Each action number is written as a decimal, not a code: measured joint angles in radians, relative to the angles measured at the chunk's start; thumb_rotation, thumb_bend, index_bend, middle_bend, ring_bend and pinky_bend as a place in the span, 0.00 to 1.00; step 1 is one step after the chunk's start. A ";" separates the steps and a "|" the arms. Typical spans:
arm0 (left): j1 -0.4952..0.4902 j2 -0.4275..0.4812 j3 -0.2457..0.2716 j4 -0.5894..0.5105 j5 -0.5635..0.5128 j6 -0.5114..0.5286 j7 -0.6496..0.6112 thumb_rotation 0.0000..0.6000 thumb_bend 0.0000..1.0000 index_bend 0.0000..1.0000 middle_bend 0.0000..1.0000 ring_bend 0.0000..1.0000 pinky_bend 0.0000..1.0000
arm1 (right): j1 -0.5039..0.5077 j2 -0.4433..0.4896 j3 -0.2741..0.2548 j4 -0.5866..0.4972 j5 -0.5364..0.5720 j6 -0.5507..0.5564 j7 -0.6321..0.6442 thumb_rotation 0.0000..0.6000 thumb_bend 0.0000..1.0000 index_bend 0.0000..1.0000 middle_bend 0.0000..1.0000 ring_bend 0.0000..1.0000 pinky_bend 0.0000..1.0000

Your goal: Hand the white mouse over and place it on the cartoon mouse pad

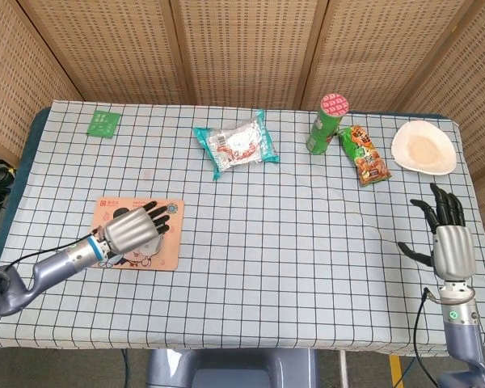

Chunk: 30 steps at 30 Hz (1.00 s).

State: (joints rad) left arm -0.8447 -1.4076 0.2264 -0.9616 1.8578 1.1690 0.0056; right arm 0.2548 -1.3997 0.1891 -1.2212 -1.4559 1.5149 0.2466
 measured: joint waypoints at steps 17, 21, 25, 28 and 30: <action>0.114 -0.132 0.073 0.390 0.061 0.095 -0.166 1.00 0.17 0.51 0.28 0.18 0.27 | -0.001 -0.004 -0.001 0.002 -0.005 0.000 -0.016 1.00 0.09 0.26 0.03 0.00 0.00; 0.119 -0.166 0.076 0.435 0.065 0.097 -0.186 1.00 0.17 0.49 0.25 0.17 0.26 | -0.001 -0.006 -0.002 0.003 -0.008 -0.001 -0.019 1.00 0.09 0.26 0.03 0.00 0.00; 0.120 -0.192 0.077 0.460 0.067 0.092 -0.186 1.00 0.17 0.40 0.16 0.10 0.21 | -0.001 -0.006 -0.002 0.002 -0.010 0.000 -0.022 1.00 0.09 0.26 0.03 0.00 0.00; 0.119 -0.202 0.077 0.472 0.067 0.091 -0.183 1.00 0.17 0.30 0.05 0.02 0.13 | -0.002 -0.006 -0.003 0.000 -0.011 0.000 -0.022 1.00 0.09 0.26 0.03 0.00 0.00; 0.119 -0.203 0.076 0.476 0.066 0.092 -0.181 1.00 0.17 0.21 0.00 0.00 0.07 | -0.002 -0.005 -0.003 -0.001 -0.011 -0.001 -0.023 1.00 0.09 0.26 0.02 0.00 0.00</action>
State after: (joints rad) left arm -0.7257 -1.6108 0.3023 -0.4857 1.9233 1.2613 -0.1753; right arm 0.2528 -1.4048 0.1862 -1.2221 -1.4669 1.5143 0.2241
